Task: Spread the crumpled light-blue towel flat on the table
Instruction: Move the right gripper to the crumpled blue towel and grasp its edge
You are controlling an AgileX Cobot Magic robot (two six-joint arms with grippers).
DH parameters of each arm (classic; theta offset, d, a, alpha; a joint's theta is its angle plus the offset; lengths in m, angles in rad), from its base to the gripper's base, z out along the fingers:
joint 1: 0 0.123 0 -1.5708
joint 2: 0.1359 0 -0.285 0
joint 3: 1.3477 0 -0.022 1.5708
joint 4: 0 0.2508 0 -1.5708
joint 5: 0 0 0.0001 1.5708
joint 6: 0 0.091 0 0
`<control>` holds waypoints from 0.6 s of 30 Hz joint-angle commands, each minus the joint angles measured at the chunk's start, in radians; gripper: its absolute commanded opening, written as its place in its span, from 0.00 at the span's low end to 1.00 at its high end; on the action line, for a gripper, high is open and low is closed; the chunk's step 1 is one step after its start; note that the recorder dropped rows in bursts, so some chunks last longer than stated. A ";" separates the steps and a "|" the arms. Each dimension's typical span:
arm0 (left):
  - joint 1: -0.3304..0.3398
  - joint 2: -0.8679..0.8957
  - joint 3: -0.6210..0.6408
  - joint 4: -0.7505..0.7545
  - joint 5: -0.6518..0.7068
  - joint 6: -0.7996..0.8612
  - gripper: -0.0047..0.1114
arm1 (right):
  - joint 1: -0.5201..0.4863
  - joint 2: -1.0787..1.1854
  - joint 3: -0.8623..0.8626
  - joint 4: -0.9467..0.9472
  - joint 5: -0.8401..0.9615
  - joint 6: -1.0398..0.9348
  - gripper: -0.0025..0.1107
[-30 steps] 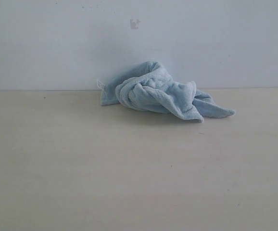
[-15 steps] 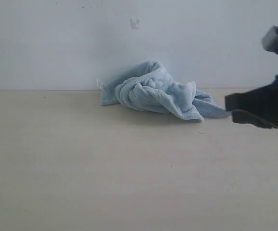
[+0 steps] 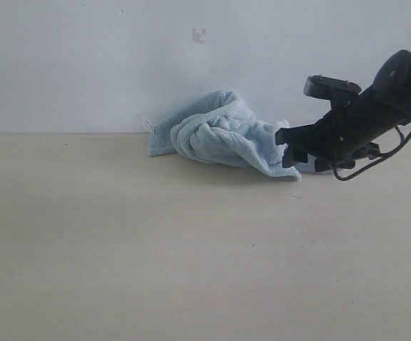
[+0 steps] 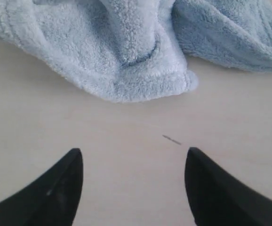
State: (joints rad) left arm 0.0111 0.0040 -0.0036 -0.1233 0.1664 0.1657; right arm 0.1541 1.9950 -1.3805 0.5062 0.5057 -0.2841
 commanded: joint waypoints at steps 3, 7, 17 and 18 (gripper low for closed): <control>0.004 -0.004 0.004 0.001 -0.008 -0.007 0.08 | -0.006 0.178 -0.177 0.008 -0.005 -0.024 0.55; 0.004 -0.004 0.004 0.001 -0.008 -0.007 0.08 | -0.006 0.263 -0.285 0.008 0.032 -0.032 0.55; 0.004 -0.004 0.004 0.001 -0.008 -0.007 0.08 | -0.006 0.350 -0.365 -0.010 0.049 -0.088 0.55; 0.004 -0.004 0.004 0.001 -0.008 -0.007 0.08 | -0.006 0.356 -0.366 -0.015 0.056 -0.088 0.55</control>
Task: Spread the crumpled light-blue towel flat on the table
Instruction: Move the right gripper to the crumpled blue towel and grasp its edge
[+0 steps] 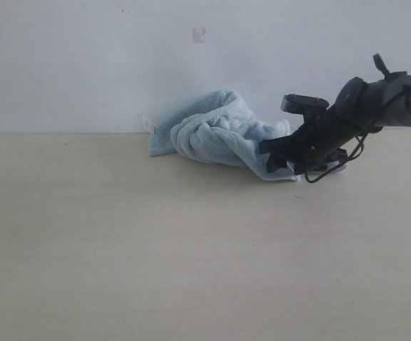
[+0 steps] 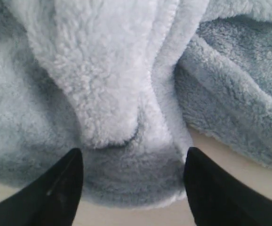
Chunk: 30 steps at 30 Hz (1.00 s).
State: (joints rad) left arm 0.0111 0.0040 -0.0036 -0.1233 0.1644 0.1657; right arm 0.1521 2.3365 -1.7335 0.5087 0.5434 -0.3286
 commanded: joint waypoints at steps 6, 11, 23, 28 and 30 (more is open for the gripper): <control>0.004 -0.004 0.004 0.001 -0.006 -0.007 0.08 | -0.004 0.028 -0.013 -0.029 0.023 -0.050 0.37; 0.004 -0.004 0.004 0.001 -0.006 -0.007 0.08 | -0.004 0.028 -0.013 -0.029 0.039 -0.086 0.09; 0.004 -0.004 0.004 0.001 -0.006 -0.007 0.08 | -0.004 -0.051 -0.013 -0.036 0.055 -0.161 0.43; 0.004 -0.004 0.004 0.001 -0.006 -0.007 0.08 | -0.004 -0.053 -0.013 -0.078 0.059 -0.154 0.59; 0.004 -0.004 0.004 0.001 -0.006 -0.007 0.08 | -0.004 -0.051 -0.013 -0.078 0.031 -0.155 0.54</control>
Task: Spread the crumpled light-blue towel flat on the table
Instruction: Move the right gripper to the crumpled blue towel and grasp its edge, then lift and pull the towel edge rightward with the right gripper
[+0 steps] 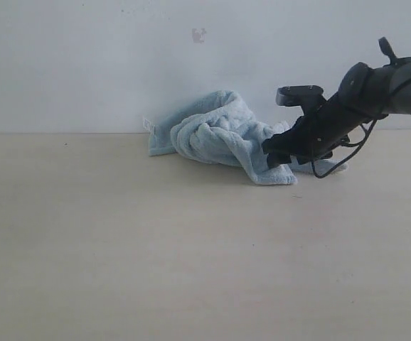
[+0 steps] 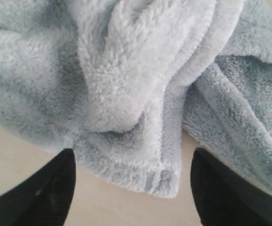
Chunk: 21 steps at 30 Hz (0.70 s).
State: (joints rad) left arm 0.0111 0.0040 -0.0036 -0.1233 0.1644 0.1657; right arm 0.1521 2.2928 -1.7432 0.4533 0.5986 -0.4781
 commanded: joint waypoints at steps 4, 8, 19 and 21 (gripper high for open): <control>0.004 -0.004 0.004 0.001 -0.006 -0.007 0.08 | -0.004 -0.003 -0.003 -0.022 -0.050 -0.007 0.55; 0.004 -0.004 0.004 0.001 -0.006 -0.007 0.08 | -0.002 0.017 -0.003 -0.022 -0.050 -0.011 0.55; 0.004 -0.004 0.004 0.001 -0.006 -0.007 0.08 | 0.030 0.075 -0.003 -0.011 -0.057 -0.045 0.55; 0.004 -0.004 0.004 0.001 -0.006 -0.007 0.08 | 0.030 0.085 -0.003 -0.011 -0.057 -0.043 0.55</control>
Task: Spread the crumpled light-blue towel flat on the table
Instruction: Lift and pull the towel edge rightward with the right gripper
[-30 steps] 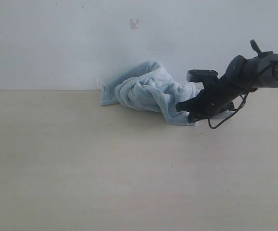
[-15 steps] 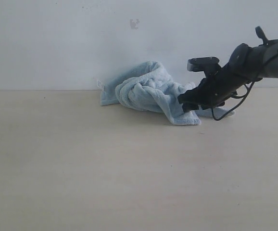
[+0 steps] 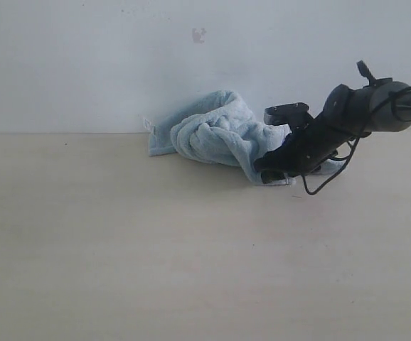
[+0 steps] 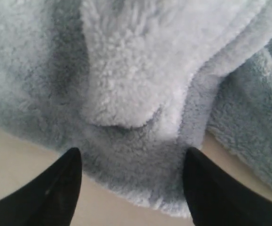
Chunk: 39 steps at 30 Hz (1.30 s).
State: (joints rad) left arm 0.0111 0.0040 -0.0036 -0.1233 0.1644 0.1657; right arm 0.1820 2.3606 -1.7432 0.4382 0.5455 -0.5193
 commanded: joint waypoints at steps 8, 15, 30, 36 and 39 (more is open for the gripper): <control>0.004 -0.004 0.004 0.001 -0.006 -0.007 0.08 | 0.001 0.025 -0.003 -0.002 0.009 -0.002 0.41; 0.004 -0.004 0.004 0.001 -0.006 -0.007 0.08 | -0.002 0.006 -0.003 -0.002 0.062 0.049 0.02; 0.004 -0.004 0.004 0.001 -0.006 -0.004 0.08 | -0.005 -0.352 -0.001 -0.190 0.279 0.210 0.12; 0.004 -0.004 0.004 0.001 -0.006 -0.004 0.08 | -0.005 -0.514 0.001 -0.322 0.403 0.266 0.02; 0.004 -0.004 0.004 0.001 -0.006 -0.004 0.08 | -0.005 -0.600 0.048 -0.322 0.415 0.273 0.02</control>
State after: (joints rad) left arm 0.0111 0.0040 -0.0036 -0.1233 0.1644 0.1657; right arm 0.1802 1.8402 -1.7308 0.1338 0.9355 -0.2564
